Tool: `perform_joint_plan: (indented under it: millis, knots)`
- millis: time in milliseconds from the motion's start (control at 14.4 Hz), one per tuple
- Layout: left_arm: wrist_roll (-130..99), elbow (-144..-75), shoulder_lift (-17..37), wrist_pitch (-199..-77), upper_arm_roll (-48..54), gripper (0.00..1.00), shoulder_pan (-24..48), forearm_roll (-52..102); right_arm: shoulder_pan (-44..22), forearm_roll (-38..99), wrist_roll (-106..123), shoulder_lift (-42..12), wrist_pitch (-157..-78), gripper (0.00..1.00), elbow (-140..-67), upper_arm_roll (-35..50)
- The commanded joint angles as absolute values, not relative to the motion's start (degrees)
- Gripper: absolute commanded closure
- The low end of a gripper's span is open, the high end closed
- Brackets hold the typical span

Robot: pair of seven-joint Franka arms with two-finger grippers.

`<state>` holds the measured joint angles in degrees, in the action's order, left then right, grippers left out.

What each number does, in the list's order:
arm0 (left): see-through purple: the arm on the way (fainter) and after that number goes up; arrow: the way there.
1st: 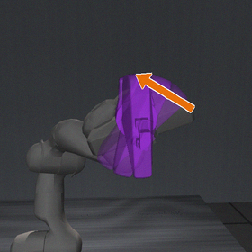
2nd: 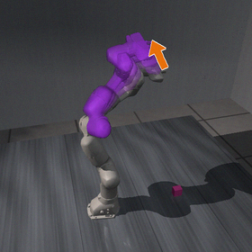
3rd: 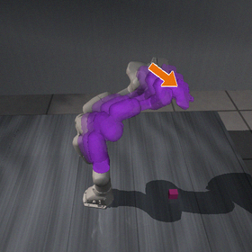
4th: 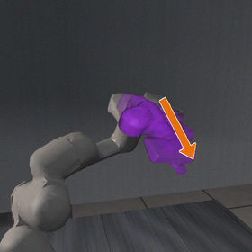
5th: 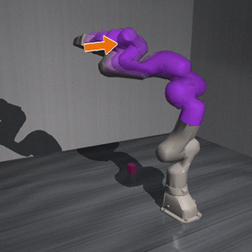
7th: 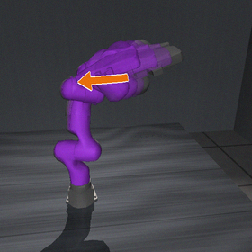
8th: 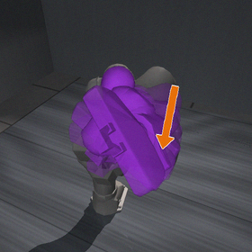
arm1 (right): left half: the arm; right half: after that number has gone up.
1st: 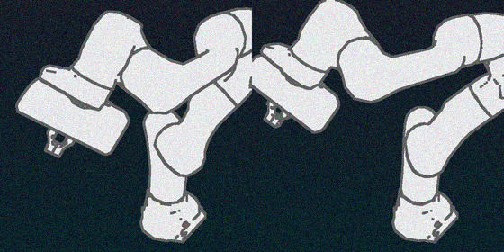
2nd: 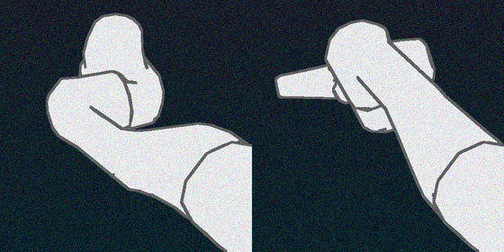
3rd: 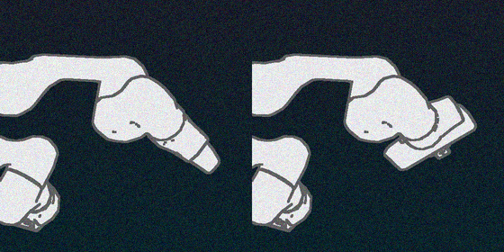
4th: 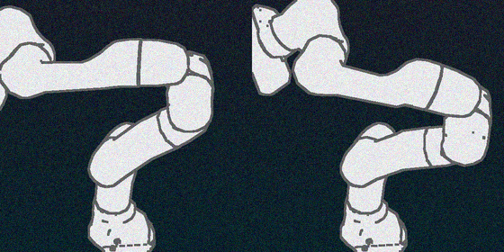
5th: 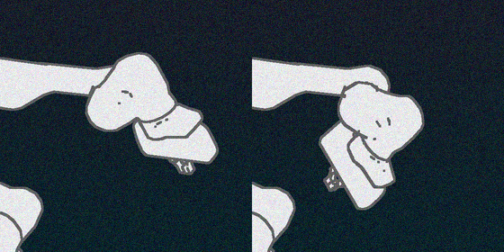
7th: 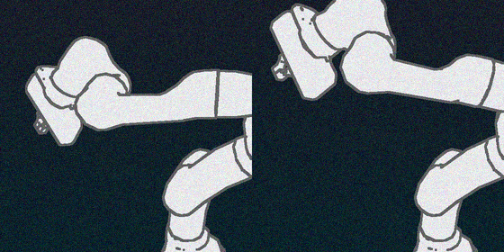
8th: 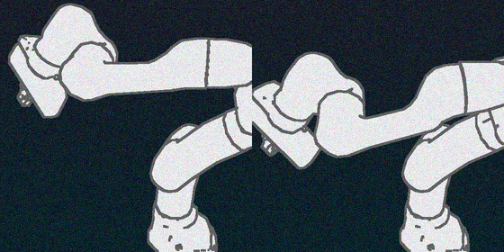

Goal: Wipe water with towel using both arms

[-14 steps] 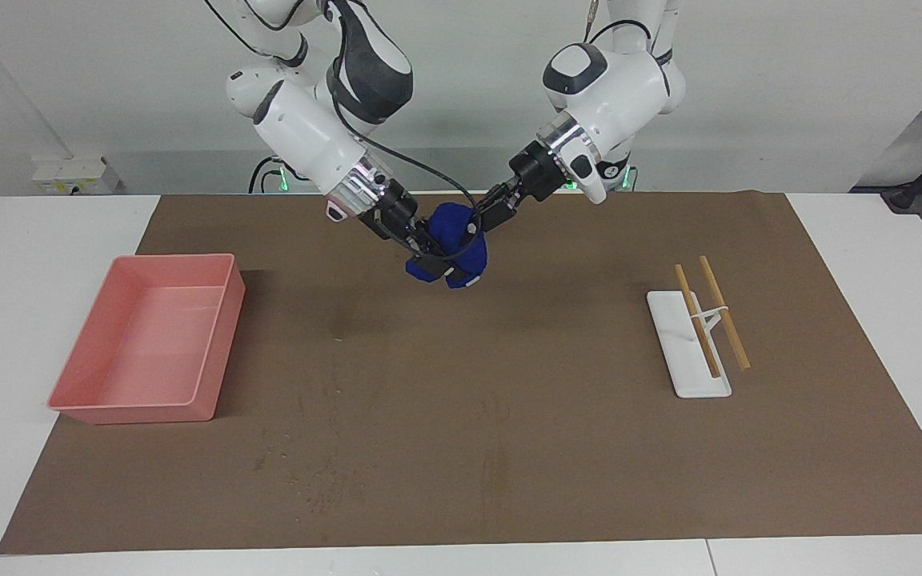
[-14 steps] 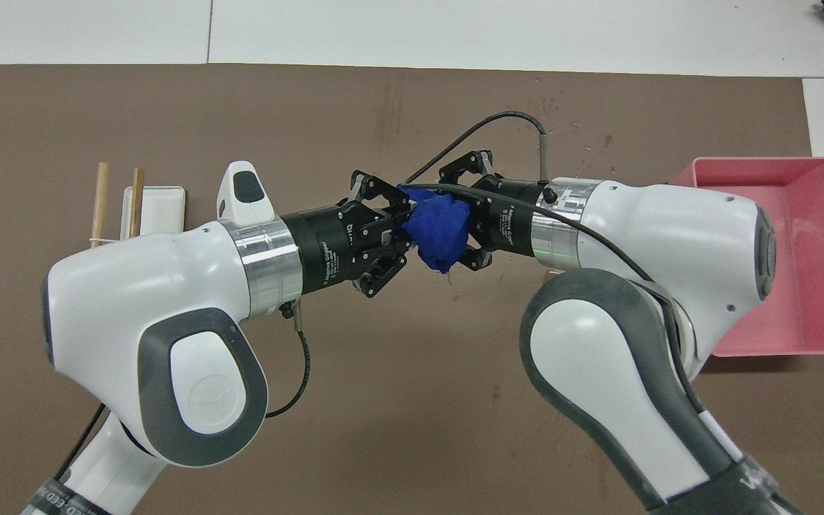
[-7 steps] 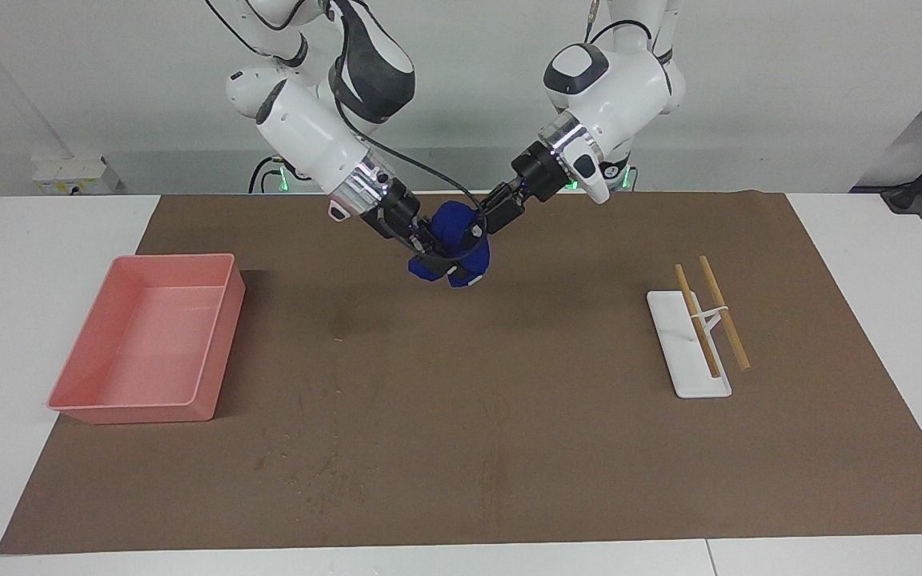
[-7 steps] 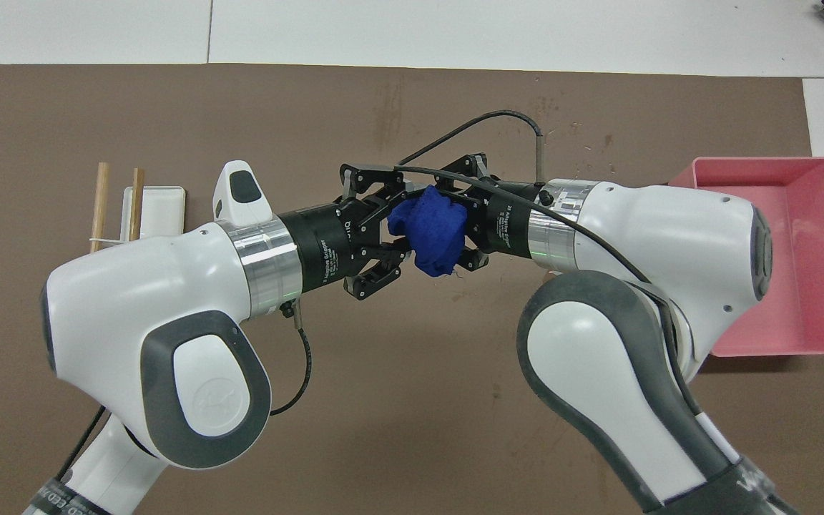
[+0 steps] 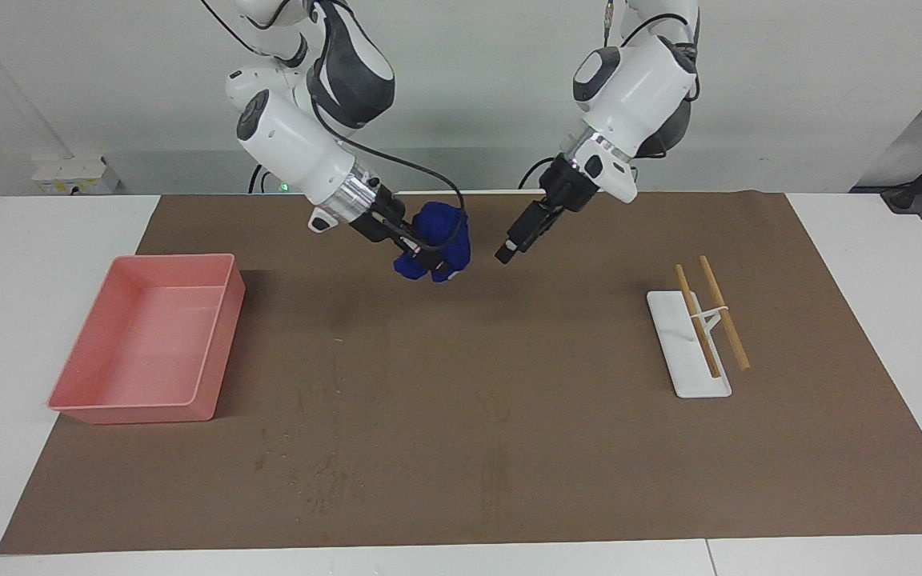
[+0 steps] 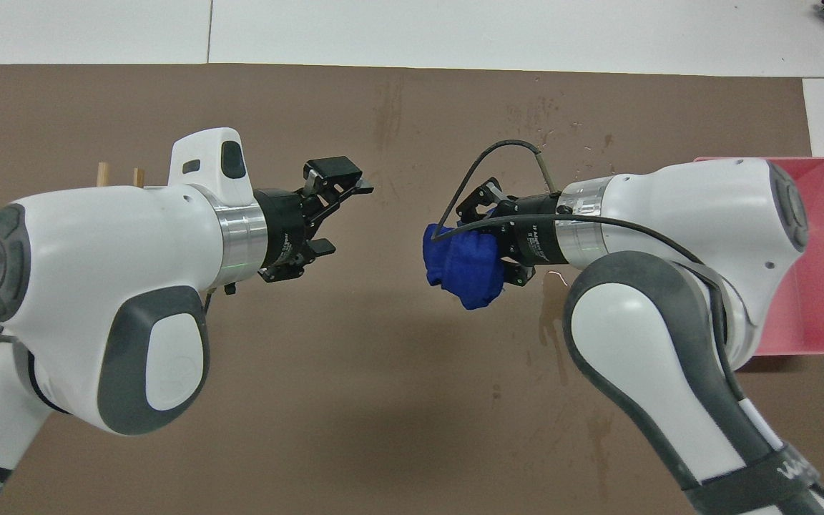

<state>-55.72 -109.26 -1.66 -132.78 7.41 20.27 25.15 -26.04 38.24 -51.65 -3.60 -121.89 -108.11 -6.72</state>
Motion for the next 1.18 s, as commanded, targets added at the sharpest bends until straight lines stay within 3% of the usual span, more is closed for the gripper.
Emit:
perform_joint_plan:
  millis: [0, 278, 417, 695, 974, 1113]
  knots:
    - [-49.95, -106.08, -0.09, -128.33, 7.56, 0.00, 18.72, 14.44, -22.95, 25.97, -40.21, -1.67, -115.50, 1.00, -108.45, -6.42]
    - [-30.22, -103.63, 0.09, -119.46, 7.56, 0.00, 12.67, 2.22, -20.57, 18.75, -23.86, -1.76, -115.13, 1.00, -111.17, -6.42]
    - [-16.50, -103.27, 0.00, -116.56, 7.56, 0.00, 8.81, -0.52, -20.57, 11.20, -15.86, -2.19, -116.19, 1.00, -114.86, -6.33]
    - [5.15, -99.94, -1.14, -105.93, 7.56, 0.00, -0.59, -0.36, -21.00, 10.72, -10.90, -2.46, -122.50, 1.00, -123.90, -6.24]
    - [5.45, -90.20, -0.88, -89.77, 7.38, 0.00, -2.29, -0.18, -20.83, 10.72, -9.15, -1.93, -123.48, 1.00, -130.06, -6.24]
    - [5.36, -88.68, -1.31, -86.67, 7.38, 0.00, -2.29, -0.17, -20.83, 10.72, -8.35, -1.76, -123.66, 1.00, -132.09, -6.24]
